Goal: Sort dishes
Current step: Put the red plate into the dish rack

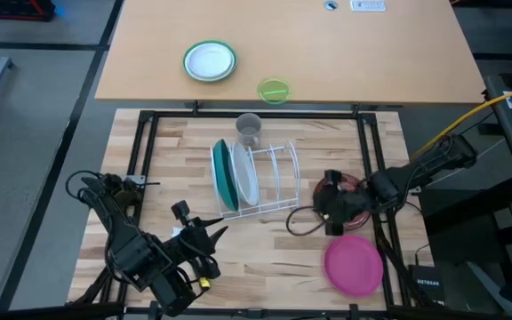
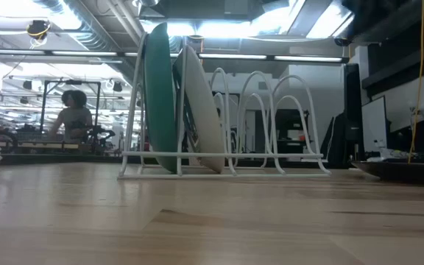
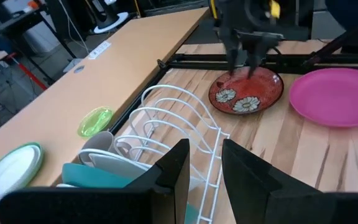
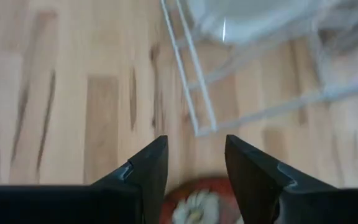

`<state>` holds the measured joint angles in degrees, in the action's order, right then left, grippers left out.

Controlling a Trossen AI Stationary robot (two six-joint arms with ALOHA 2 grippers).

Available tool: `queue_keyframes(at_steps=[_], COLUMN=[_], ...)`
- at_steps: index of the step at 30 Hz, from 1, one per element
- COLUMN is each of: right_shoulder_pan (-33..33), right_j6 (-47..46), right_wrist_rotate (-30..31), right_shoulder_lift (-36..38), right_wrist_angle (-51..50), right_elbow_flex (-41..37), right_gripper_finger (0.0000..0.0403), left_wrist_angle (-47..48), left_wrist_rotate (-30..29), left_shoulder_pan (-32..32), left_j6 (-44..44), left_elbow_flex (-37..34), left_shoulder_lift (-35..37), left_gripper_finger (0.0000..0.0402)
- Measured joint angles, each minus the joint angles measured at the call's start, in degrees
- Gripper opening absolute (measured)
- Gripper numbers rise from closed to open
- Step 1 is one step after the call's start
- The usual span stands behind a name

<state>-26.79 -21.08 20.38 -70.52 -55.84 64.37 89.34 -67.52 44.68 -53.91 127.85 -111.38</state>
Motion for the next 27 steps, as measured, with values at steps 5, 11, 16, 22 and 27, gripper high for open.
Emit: queue_keyframes(at_steps=[5,11,16,22,27], right_shoulder_pan=[-4.61,-8.48,-9.72,-9.61,-9.61], right_j6=[-12.47,-26.37,-31.88,-35.62,-37.47], right_wrist_rotate=[0.96,0.85,-2.6,-4.98,-4.98], right_shoulder_lift=[-2.76,-8.57,-14.42,-20.85,-25.59], right_wrist_angle=[-1.53,-1.43,-1.26,-1.35,-1.35], right_elbow_flex=[-3.8,-7.18,-7.4,-7.42,-7.42], right_gripper_finger=[0.0163,0.0163,0.0163,0.0163,0.0163], left_wrist_angle=[0.16,0.1,0.13,0.12,0.09], left_wrist_rotate=[-0.03,0.01,0.02,0.17,0.24], left_shoulder_pan=[-1.23,-2.92,-3.73,-3.89,-3.87], left_j6=[1.61,4.39,5.03,6.97,8.27], left_elbow_flex=[-0.02,-0.02,-0.02,-0.02,-0.02], left_shoulder_lift=[-0.92,-2.91,-4.57,-5.54,-5.54], left_gripper_finger=[0.0084,0.0084,0.0084,0.0084,0.0084])
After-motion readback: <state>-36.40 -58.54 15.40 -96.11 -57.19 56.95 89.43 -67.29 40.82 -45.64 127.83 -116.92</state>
